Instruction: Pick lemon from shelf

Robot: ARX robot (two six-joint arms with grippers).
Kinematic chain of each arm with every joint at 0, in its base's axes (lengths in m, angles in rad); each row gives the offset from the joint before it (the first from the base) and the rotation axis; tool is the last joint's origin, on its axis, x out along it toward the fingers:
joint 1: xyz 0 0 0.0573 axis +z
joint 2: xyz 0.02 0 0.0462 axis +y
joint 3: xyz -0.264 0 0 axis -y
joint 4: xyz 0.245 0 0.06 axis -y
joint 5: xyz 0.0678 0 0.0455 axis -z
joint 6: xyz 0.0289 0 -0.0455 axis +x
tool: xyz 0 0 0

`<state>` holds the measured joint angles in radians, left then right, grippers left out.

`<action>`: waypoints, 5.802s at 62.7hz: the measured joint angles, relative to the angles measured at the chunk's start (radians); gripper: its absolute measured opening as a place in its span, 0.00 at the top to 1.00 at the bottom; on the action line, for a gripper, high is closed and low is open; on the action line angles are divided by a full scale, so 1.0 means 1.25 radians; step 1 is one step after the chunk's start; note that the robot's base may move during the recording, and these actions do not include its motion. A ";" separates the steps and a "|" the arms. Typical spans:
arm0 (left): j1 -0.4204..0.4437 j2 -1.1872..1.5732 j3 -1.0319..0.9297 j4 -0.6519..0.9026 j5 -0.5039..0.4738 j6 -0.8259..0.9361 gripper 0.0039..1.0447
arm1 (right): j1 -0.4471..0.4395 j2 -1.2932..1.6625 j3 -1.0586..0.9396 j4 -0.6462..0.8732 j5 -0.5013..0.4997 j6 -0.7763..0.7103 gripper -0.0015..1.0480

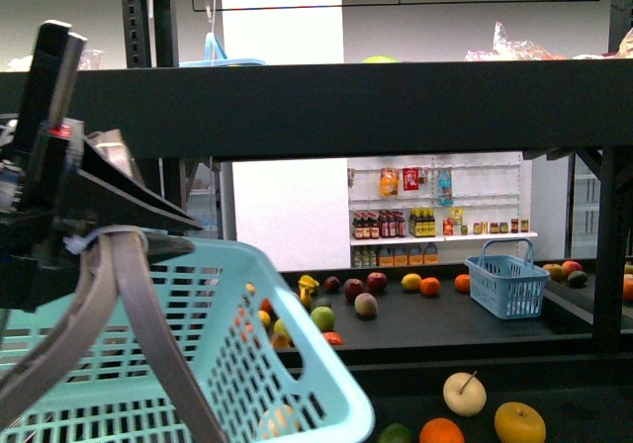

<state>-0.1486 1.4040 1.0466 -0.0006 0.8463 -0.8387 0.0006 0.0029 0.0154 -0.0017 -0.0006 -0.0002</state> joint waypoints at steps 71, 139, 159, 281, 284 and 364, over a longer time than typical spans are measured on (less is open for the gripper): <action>-0.105 0.040 -0.029 0.053 -0.004 0.037 0.89 | -0.063 0.762 0.222 -0.021 -0.002 0.195 0.02; -0.105 0.042 -0.029 0.053 -0.006 0.040 0.90 | 0.137 1.851 0.833 0.194 -0.049 0.149 0.02; -0.105 0.042 -0.029 0.053 -0.006 0.040 0.90 | 0.169 1.969 0.951 0.205 -0.046 0.148 0.02; -0.105 0.042 -0.029 0.053 -0.005 0.040 0.91 | -0.083 1.555 0.784 0.251 -0.142 0.045 0.38; -0.105 0.042 -0.029 0.053 -0.005 0.040 0.91 | -0.082 1.489 0.797 0.221 -0.173 0.063 0.38; -0.105 0.042 -0.029 0.053 -0.005 0.040 0.92 | 0.286 1.404 0.859 0.159 -0.239 0.311 0.38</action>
<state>-0.2794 1.4563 1.0103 0.0654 0.8394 -0.7891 0.3584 1.7576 1.0889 0.1974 -0.2993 0.3889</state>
